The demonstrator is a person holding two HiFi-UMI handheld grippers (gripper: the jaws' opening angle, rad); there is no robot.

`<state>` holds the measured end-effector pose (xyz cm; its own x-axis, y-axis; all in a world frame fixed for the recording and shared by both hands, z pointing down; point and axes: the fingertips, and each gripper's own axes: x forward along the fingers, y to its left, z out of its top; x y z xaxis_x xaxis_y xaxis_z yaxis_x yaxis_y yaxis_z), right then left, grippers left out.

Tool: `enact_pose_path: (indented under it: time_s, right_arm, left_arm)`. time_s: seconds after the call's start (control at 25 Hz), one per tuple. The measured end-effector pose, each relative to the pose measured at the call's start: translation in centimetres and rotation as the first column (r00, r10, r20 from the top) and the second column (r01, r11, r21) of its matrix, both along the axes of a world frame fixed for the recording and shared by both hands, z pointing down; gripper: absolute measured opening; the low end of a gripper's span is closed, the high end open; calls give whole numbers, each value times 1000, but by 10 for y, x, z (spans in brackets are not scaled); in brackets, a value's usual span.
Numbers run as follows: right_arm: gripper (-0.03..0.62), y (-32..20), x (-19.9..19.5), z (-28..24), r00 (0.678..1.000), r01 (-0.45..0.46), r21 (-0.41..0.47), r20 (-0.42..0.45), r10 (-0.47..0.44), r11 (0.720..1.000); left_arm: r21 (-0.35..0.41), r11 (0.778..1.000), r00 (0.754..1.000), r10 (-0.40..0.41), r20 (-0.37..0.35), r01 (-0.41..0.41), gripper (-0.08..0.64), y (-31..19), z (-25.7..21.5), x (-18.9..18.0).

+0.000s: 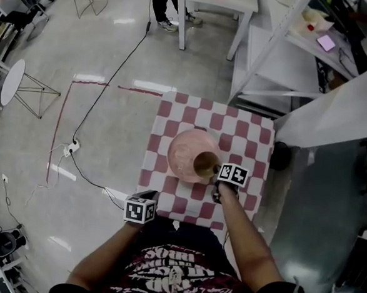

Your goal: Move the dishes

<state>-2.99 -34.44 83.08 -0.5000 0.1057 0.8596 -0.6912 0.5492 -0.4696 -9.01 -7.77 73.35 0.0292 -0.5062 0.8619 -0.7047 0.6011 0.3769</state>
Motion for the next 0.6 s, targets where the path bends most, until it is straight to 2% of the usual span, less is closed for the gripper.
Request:
enact_pose_path:
  time_s: [0.2, 0.28, 0.36, 0.48, 0.6]
  right_arm:
    - [41, 1, -13, 28, 998, 31, 47, -51, -28, 998]
    - [63, -1, -15, 28, 998, 35, 75, -51, -31, 997]
    - [153, -1, -15, 19, 999, 31, 97, -37, -28, 995]
    - [160, 2, -11, 0, 1000, 30, 118, -11, -29, 993]
    - [156, 8, 2, -34, 999, 32, 173, 32, -38, 984]
  left_arm:
    - [5, 998, 998, -56, -35, 56, 29, 24, 1, -11]
    - [9, 998, 997, -65, -46, 66, 29, 29, 2, -17]
    - [22, 997, 996, -67, -55, 68, 29, 28, 1, -23]
    - [58, 997, 998, -45, -44, 48, 29, 14, -4, -34]
    - [132, 991, 1000, -23, -6, 24, 29, -10, -22, -48]
